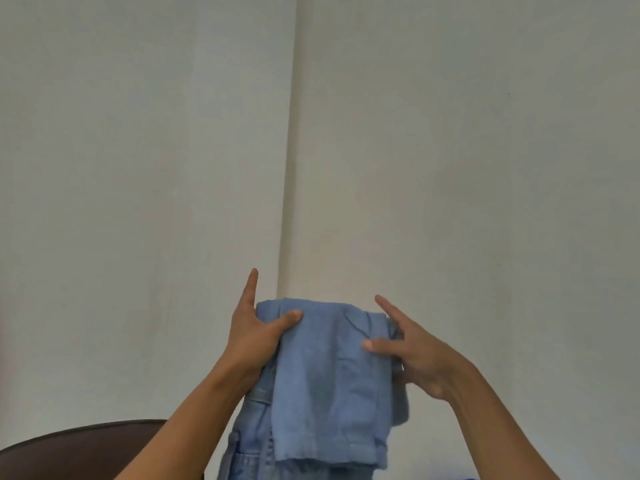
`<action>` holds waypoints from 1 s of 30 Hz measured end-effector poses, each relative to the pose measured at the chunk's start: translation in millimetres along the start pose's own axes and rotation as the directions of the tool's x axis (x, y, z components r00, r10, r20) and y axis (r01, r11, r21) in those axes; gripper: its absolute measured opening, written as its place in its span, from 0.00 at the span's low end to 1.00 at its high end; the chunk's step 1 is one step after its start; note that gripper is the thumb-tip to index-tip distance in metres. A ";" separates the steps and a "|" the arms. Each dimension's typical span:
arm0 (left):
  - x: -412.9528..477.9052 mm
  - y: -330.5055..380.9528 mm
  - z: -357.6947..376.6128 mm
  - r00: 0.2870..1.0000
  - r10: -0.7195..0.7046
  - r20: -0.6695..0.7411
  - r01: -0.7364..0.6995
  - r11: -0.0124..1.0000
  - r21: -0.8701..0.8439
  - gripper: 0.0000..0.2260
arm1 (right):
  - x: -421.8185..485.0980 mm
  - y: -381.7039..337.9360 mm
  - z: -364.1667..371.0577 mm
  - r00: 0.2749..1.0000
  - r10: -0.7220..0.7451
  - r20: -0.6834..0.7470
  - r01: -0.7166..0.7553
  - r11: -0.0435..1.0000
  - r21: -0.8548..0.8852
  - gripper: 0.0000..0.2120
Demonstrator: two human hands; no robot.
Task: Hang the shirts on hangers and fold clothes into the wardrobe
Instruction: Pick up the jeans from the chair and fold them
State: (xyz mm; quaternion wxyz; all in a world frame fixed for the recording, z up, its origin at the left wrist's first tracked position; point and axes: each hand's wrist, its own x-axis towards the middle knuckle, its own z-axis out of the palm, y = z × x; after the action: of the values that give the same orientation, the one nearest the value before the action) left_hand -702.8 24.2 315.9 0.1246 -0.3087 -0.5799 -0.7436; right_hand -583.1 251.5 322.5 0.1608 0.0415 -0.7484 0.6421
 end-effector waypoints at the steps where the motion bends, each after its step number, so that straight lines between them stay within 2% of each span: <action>1: 1.1 1.2 -1.0 1.000 0.024 -0.018 -0.023 1.000 0.017 0.44 | -1.8 3.7 0.3 1.000 0.006 0.015 -0.006 1.000 -0.007 0.44; 2: 3.5 2.2 -3.2 0.998 0.049 -0.030 -0.048 0.998 0.031 0.42 | -1.3 5.0 1.0 1.000 -0.022 -0.012 0.022 1.000 0.023 0.42; 4: 8.6 3.8 -9.4 0.997 0.082 0.011 -0.083 0.995 0.053 0.42 | 3.7 2.3 4.0 0.982 -0.107 -0.156 0.121 0.990 0.079 0.32; 6: 11.7 4.7 -15.2 0.985 0.097 0.145 -0.115 0.986 0.118 0.48 | 9.1 -4.0 8.5 0.948 -0.170 -0.270 0.198 0.977 0.079 0.23; 7: 12.2 5.2 -17.2 0.974 0.100 0.204 -0.134 0.978 0.162 0.50 | 11.3 -4.4 9.8 0.944 -0.200 -0.263 0.224 0.972 0.067 0.22; 10: 15.6 7.2 -23.2 0.964 0.115 0.242 -0.178 0.950 0.256 0.49 | 11.0 -1.7 10.6 0.955 -0.262 -0.141 0.250 0.963 -0.099 0.35; 12: 20.8 8.9 -27.8 0.966 0.139 0.220 -0.207 0.924 0.322 0.46 | 12.9 -1.5 10.1 0.933 -0.310 -0.181 0.271 0.939 -0.212 0.40; 14: 27.1 10.9 -31.2 0.968 0.161 0.194 -0.226 0.898 0.378 0.44 | 16.4 -4.1 13.5 0.900 -0.354 -0.254 0.306 0.929 -0.210 0.38; 18: 35.9 15.6 -32.9 0.962 0.193 0.191 -0.259 0.860 0.438 0.38 | 19.2 -7.9 20.7 0.864 -0.420 -0.278 0.345 0.896 -0.280 0.33; 20: 37.0 16.2 -32.9 0.962 0.195 0.190 -0.261 0.858 0.442 0.37 | 14.9 -8.3 19.8 0.878 -0.428 -0.215 0.348 0.878 -0.328 0.37; 23: 38.4 17.4 -37.2 0.964 0.188 0.186 -0.253 0.862 0.439 0.36 | 9.8 -5.8 23.4 0.923 -0.383 -0.045 0.328 0.840 -0.431 0.47; 25: 40.8 20.6 -43.9 0.951 0.097 0.292 -0.224 0.868 0.443 0.40 | 12.5 -3.7 26.3 0.902 -0.420 -0.098 0.349 0.844 -0.407 0.43; 27: 42.5 22.8 -50.3 0.890 -0.053 0.453 -0.169 0.884 0.436 0.49 | 16.3 -3.1 28.8 0.865 -0.447 -0.228 0.373 0.876 -0.305 0.34; 28: 42.1 21.5 -52.2 0.873 -0.086 0.480 -0.162 0.877 0.452 0.50 | 17.7 -2.7 30.0 0.853 -0.439 -0.282 0.372 0.891 -0.262 0.30; 30: 41.5 16.0 -53.0 0.919 -0.045 0.391 -0.169 0.852 0.496 0.48 | 19.5 -0.2 31.4 0.846 -0.395 -0.358 0.345 0.918 -0.197 0.24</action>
State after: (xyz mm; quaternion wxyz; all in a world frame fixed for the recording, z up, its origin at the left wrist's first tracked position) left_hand -743.1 -23.2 346.3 0.1107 -0.4233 -0.7616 -0.4781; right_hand -607.3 223.7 324.6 0.4297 0.0460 -0.7177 0.5460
